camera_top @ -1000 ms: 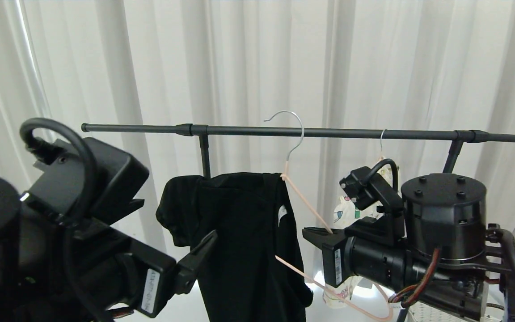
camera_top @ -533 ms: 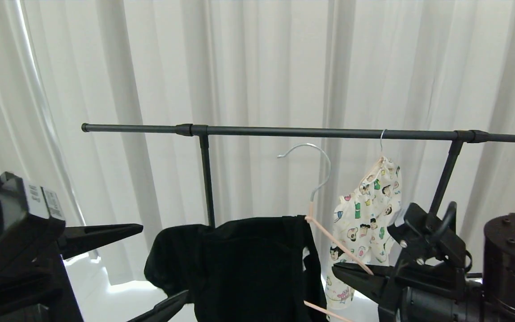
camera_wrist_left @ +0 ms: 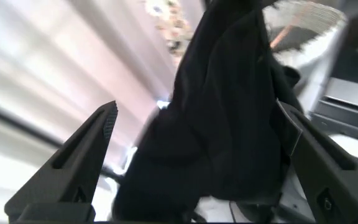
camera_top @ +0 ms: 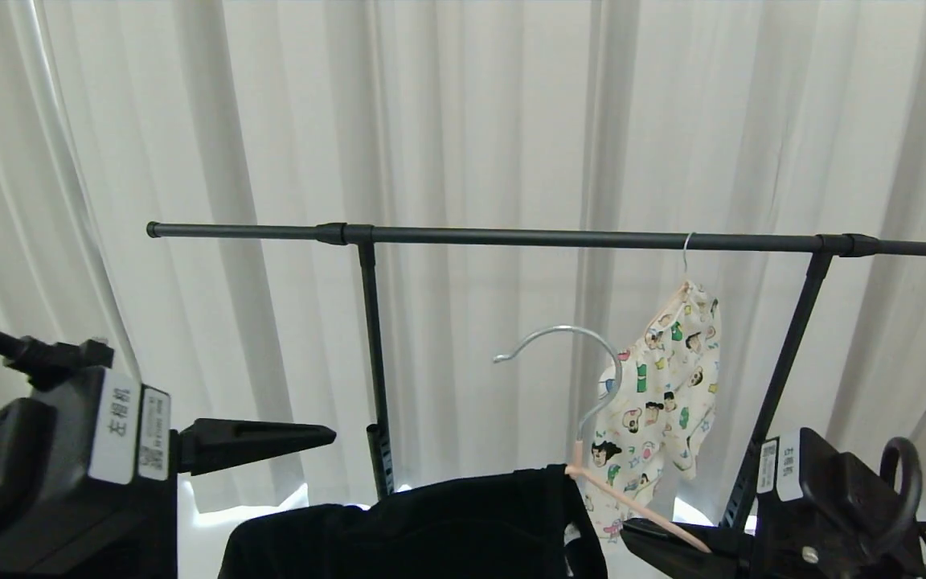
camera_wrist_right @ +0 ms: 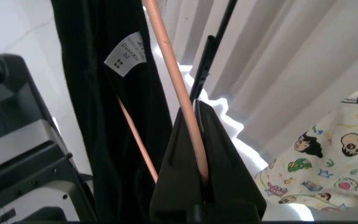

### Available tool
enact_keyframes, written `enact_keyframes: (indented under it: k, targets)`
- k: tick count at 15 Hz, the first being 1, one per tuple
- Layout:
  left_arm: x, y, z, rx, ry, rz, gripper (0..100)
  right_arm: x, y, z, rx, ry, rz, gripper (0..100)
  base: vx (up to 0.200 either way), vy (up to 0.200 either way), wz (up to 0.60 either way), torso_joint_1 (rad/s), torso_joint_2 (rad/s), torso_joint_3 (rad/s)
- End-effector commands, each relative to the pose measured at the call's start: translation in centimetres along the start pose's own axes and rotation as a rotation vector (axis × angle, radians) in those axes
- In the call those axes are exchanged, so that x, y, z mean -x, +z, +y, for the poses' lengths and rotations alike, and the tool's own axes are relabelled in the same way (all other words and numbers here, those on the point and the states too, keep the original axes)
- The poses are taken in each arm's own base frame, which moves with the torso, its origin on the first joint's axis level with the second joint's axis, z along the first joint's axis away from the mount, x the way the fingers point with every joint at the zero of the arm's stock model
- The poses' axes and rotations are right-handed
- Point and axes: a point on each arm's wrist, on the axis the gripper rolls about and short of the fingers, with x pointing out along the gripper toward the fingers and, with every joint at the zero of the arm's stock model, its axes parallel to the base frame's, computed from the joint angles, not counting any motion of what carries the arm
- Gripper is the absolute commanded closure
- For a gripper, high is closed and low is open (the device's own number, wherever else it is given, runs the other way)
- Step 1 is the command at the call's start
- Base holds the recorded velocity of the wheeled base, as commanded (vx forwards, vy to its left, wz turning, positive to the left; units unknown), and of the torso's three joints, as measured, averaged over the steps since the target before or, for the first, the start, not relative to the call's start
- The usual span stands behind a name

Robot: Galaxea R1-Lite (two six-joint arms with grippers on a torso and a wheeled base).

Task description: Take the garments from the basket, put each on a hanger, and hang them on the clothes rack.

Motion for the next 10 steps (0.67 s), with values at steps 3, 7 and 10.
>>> enact_keyframes:
  k: [3, 7, 10]
  targets:
    - [-2.1, -0.3, -0.2, 0.006, -0.105, 0.028, 0, 0.5, -1.1, 0.6, 0.05, 0.031, 0.007, 100, 0.0, 0.0, 0.0, 0.0, 0.0, 0.0]
    - [-3.8, -0.9, -0.4, 0.015, -0.17, 0.075, 0, 0.4, -0.9, 0.7, 0.097, 0.035, -0.006, 100, 0.0, 0.0, 0.0, 0.0, 0.0, 0.0]
    - [-4.6, -1.1, -1.2, 0.007, -0.223, 0.104, 0, 0.3, -0.7, 0.7, 0.111, 0.036, -0.014, 100, 0.0, 0.0, 0.0, 0.0, 0.0, 0.0]
